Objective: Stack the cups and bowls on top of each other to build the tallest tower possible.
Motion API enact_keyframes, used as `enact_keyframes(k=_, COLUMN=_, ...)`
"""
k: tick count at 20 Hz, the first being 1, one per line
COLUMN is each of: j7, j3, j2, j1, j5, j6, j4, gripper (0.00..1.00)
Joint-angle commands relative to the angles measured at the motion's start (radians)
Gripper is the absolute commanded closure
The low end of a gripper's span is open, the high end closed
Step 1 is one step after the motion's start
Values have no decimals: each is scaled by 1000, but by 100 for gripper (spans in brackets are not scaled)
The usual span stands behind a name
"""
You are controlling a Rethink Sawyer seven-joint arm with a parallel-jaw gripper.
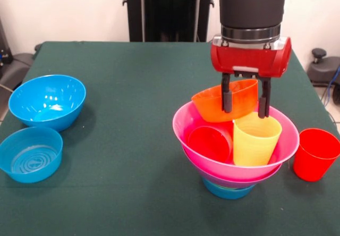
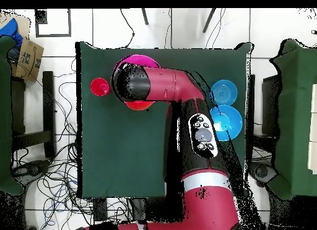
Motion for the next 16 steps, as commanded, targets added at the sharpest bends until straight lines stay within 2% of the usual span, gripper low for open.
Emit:
enact_keyframes(k=1, j7=34, j3=14, j2=-39, j1=32, j5=15, j6=191, j4=49, gripper=0)
enact_keyframes(k=10, j7=53, j3=1, j2=-60, j1=50, j5=13, j6=211, j4=49, gripper=0)
enact_keyframes(k=16, j7=61, j3=-5, j2=-38, j1=53, j5=5, j6=177, j4=52, gripper=0)
